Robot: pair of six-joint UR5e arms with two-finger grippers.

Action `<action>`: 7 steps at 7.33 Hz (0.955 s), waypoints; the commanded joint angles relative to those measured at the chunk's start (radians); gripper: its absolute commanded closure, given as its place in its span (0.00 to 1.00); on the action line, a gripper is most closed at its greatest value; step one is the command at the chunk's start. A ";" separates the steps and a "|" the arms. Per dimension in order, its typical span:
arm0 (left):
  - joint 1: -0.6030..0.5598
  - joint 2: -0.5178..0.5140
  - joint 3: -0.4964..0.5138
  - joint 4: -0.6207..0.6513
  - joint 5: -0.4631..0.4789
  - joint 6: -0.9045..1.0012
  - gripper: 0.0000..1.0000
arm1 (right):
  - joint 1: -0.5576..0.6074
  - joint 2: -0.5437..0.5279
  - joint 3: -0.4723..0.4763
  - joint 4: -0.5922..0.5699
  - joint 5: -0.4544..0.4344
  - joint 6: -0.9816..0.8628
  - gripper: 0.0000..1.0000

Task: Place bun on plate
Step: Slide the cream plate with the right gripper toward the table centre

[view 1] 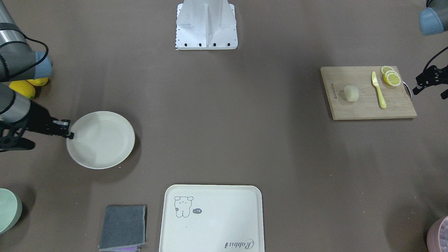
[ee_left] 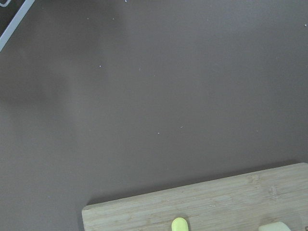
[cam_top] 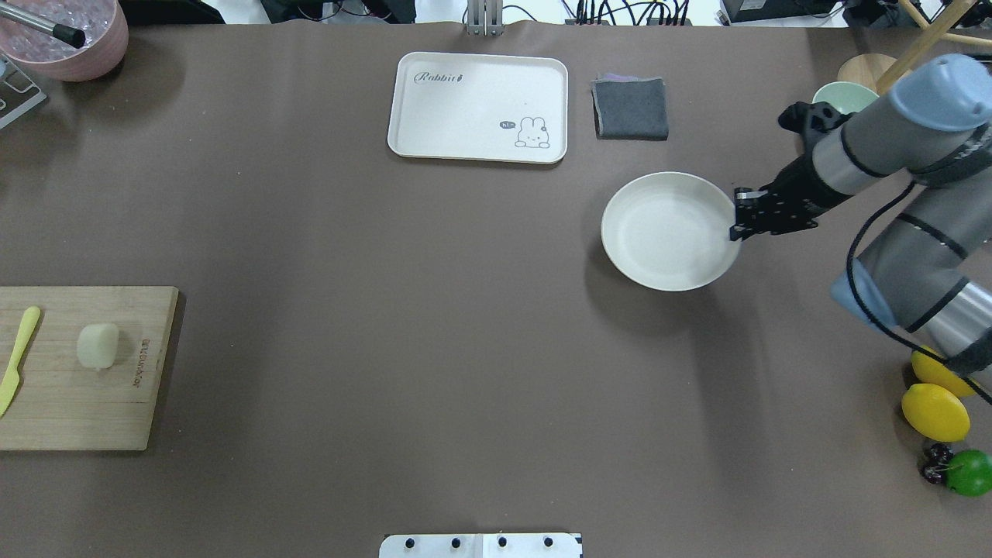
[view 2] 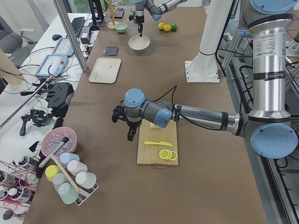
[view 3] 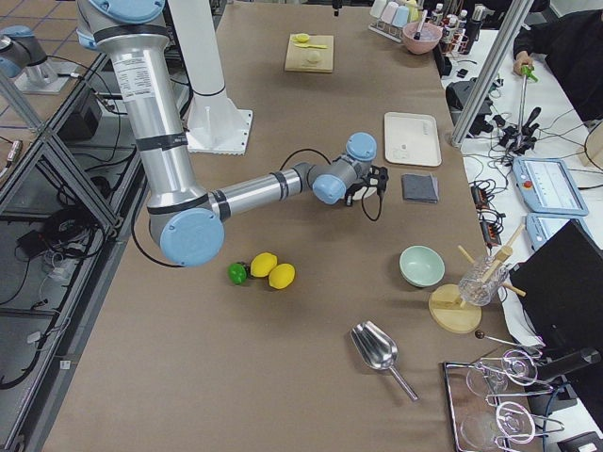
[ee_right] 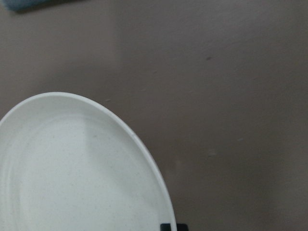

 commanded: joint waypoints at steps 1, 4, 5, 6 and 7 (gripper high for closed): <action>0.000 0.000 0.001 -0.001 0.000 -0.001 0.02 | -0.250 0.171 0.028 -0.001 -0.195 0.309 1.00; 0.000 0.000 -0.002 -0.001 -0.003 -0.003 0.02 | -0.408 0.270 0.004 -0.001 -0.363 0.426 1.00; 0.000 0.000 -0.005 -0.001 -0.005 -0.003 0.02 | -0.429 0.267 0.002 -0.003 -0.392 0.425 0.97; 0.000 0.000 -0.005 -0.002 -0.005 -0.003 0.02 | -0.433 0.266 -0.005 -0.001 -0.393 0.426 0.67; 0.000 0.000 -0.006 -0.001 -0.006 -0.004 0.02 | -0.435 0.264 -0.007 -0.001 -0.393 0.425 0.33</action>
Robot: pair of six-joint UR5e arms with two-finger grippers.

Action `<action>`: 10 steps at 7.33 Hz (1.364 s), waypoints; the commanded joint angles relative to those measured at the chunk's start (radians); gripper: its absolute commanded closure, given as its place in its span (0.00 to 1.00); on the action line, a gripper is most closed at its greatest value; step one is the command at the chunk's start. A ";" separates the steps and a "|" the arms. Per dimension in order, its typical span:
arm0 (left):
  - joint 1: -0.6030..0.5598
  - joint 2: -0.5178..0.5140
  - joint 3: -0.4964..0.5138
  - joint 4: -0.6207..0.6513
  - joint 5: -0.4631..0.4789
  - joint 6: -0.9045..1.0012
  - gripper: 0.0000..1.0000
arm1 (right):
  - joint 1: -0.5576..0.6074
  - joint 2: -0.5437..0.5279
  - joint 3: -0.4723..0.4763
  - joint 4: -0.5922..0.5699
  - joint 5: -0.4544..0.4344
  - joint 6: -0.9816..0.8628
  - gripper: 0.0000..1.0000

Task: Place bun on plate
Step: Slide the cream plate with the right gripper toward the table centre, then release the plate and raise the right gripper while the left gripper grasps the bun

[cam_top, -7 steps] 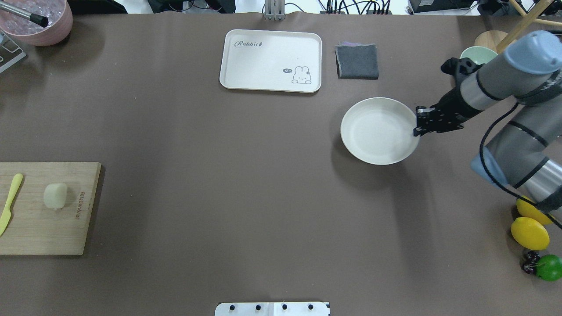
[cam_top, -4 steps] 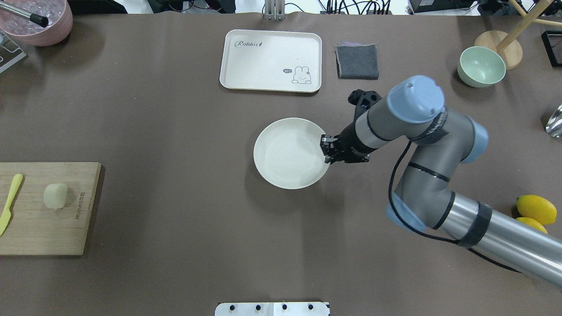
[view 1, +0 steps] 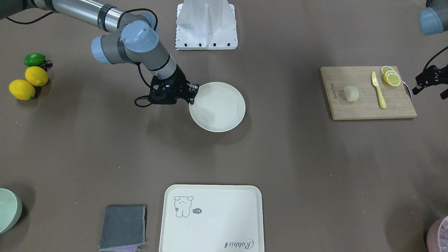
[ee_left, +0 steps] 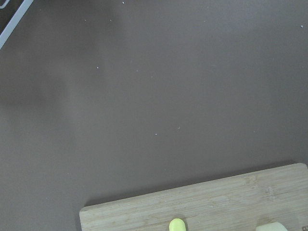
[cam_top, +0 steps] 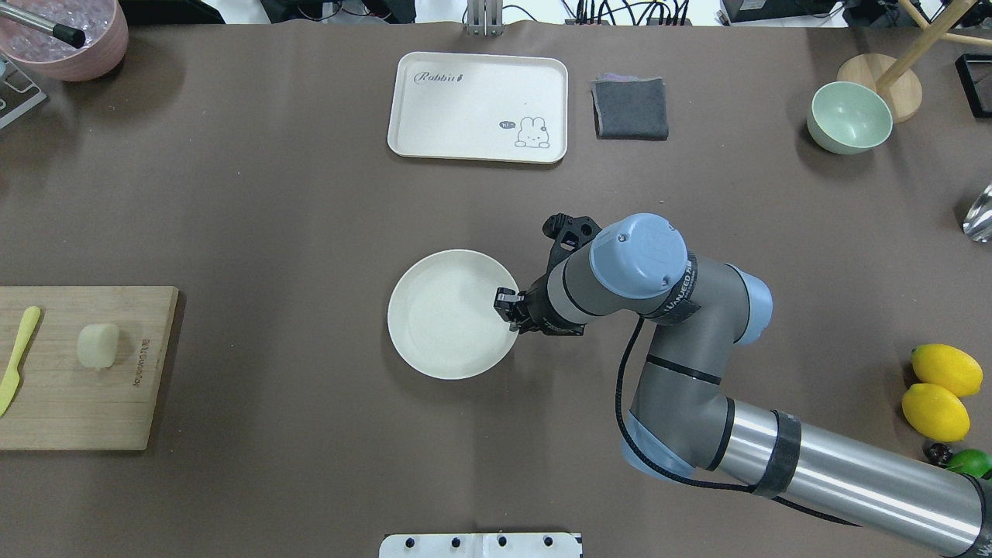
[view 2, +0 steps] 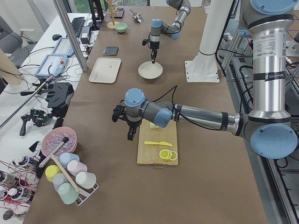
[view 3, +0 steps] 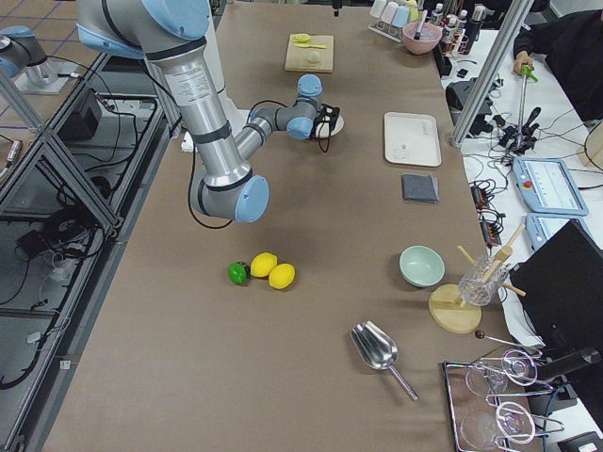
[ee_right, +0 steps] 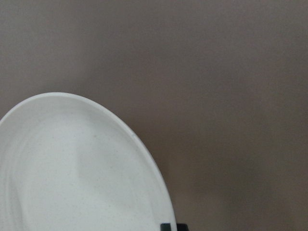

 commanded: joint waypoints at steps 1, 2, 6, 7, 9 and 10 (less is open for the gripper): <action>0.002 0.003 -0.003 -0.001 -0.003 -0.006 0.02 | -0.008 0.001 0.002 -0.003 -0.012 0.007 0.00; 0.002 0.003 -0.003 -0.002 -0.003 -0.013 0.02 | 0.015 -0.005 0.020 -0.007 -0.019 0.001 0.00; 0.267 0.026 -0.035 -0.225 0.055 -0.569 0.02 | 0.277 -0.213 0.126 -0.023 0.183 -0.209 0.00; 0.334 0.090 -0.032 -0.324 0.081 -0.605 0.03 | 0.318 -0.238 0.111 -0.023 0.235 -0.288 0.00; 0.449 0.118 0.046 -0.492 0.151 -0.729 0.03 | 0.435 -0.299 0.083 -0.064 0.303 -0.503 0.00; 0.500 0.121 0.047 -0.511 0.191 -0.777 0.03 | 0.470 -0.326 0.083 -0.066 0.331 -0.560 0.00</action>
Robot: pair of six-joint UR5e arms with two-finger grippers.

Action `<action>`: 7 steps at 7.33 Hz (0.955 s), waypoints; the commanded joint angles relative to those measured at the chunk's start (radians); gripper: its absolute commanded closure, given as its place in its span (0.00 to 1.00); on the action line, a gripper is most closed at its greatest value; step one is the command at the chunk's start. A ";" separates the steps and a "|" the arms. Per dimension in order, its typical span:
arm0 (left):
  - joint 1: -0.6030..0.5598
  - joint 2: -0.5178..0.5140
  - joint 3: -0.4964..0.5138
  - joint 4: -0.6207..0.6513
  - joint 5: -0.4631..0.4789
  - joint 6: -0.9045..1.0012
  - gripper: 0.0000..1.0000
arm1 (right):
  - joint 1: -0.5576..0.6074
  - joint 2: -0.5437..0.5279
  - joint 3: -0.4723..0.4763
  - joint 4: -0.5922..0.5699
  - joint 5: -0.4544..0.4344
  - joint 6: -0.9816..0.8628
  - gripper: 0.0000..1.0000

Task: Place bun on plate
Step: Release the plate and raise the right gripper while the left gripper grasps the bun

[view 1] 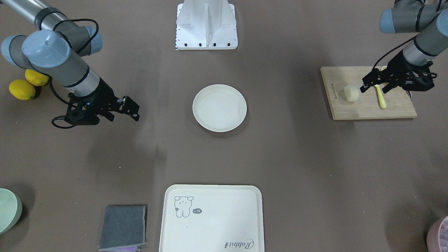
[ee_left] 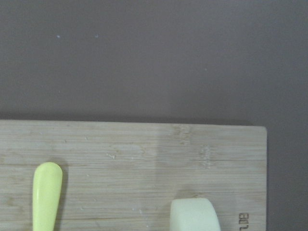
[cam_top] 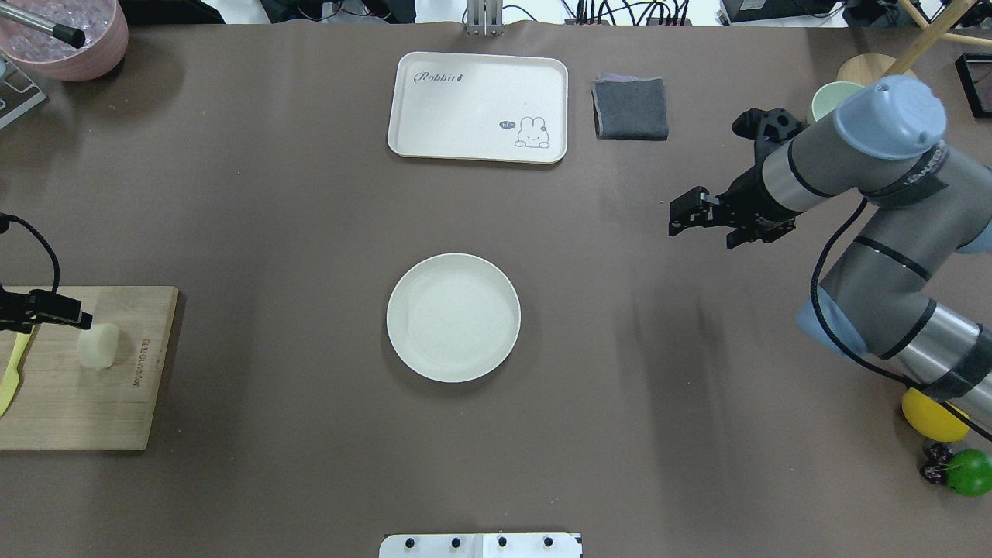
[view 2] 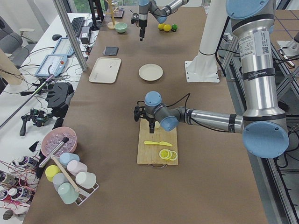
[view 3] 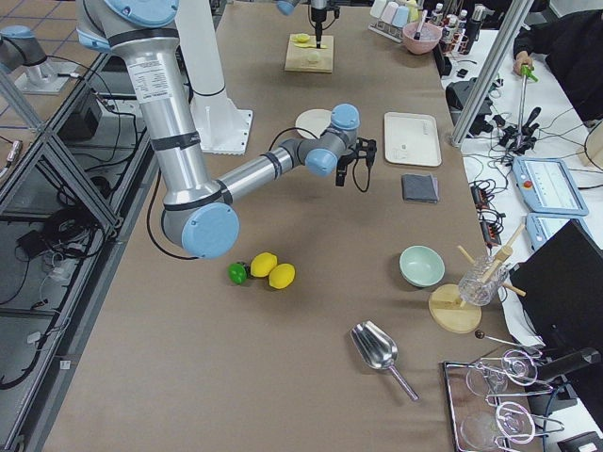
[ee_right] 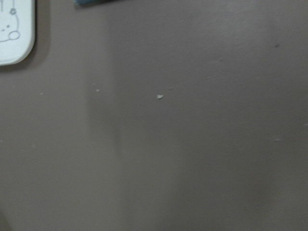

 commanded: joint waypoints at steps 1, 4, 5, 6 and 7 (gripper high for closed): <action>0.098 0.008 0.015 -0.057 0.071 -0.084 0.05 | 0.053 -0.036 -0.008 -0.014 0.041 -0.093 0.00; 0.127 -0.001 0.015 -0.057 0.099 -0.096 0.52 | 0.055 -0.041 -0.002 -0.011 0.043 -0.092 0.00; 0.127 -0.001 0.006 -0.057 0.099 -0.097 0.74 | 0.056 -0.041 0.004 -0.011 0.043 -0.092 0.00; 0.127 -0.003 -0.009 -0.057 0.099 -0.096 0.80 | 0.059 -0.045 0.005 -0.011 0.044 -0.092 0.00; 0.127 -0.003 -0.040 -0.057 0.099 -0.097 0.86 | 0.059 -0.050 0.008 -0.009 0.044 -0.087 0.00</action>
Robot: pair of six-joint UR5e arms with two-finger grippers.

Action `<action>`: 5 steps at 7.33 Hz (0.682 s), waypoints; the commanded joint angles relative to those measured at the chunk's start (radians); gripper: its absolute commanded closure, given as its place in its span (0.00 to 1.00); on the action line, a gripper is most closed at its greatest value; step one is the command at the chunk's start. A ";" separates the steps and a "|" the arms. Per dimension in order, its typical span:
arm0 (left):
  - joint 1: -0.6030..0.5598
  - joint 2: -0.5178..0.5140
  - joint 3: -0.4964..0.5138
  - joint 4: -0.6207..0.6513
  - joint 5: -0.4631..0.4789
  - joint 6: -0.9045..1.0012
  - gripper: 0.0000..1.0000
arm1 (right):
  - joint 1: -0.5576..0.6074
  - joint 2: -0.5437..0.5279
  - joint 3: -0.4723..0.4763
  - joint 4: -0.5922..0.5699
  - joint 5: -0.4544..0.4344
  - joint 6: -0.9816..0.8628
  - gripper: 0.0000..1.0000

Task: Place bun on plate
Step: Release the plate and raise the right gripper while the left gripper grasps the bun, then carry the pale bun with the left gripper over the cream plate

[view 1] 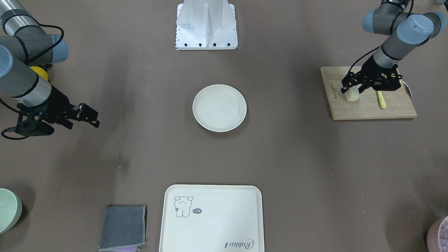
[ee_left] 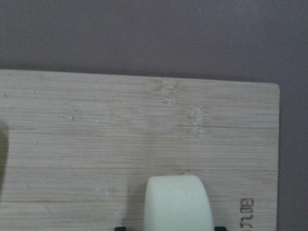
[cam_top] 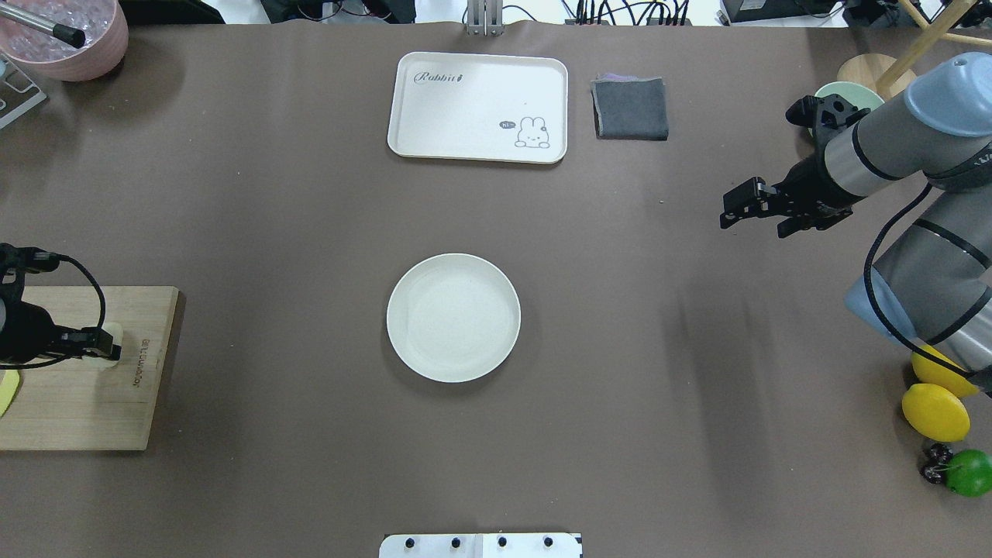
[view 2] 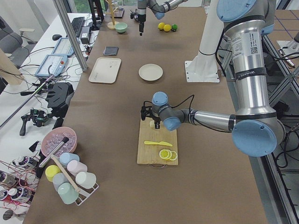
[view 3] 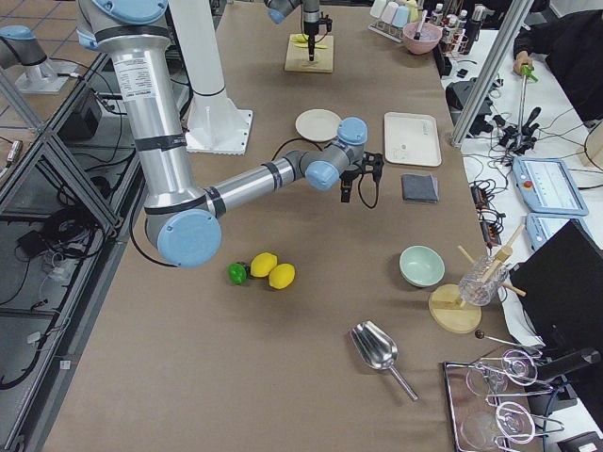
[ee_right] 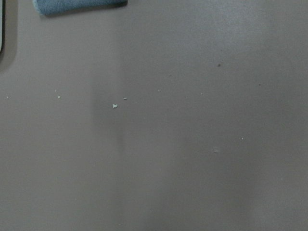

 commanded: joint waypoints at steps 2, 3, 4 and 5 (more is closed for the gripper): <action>-0.001 -0.019 -0.103 0.005 0.000 -0.021 0.85 | 0.042 -0.069 0.027 0.001 0.007 -0.010 0.00; 0.001 -0.095 -0.111 0.009 0.000 -0.095 0.85 | 0.069 -0.105 0.027 0.003 0.011 -0.062 0.00; 0.030 -0.187 -0.105 0.024 0.000 -0.170 0.85 | 0.081 -0.126 0.028 0.004 0.011 -0.096 0.00; 0.063 -0.314 -0.102 0.129 0.002 -0.235 0.84 | 0.087 -0.148 0.027 0.006 0.010 -0.107 0.00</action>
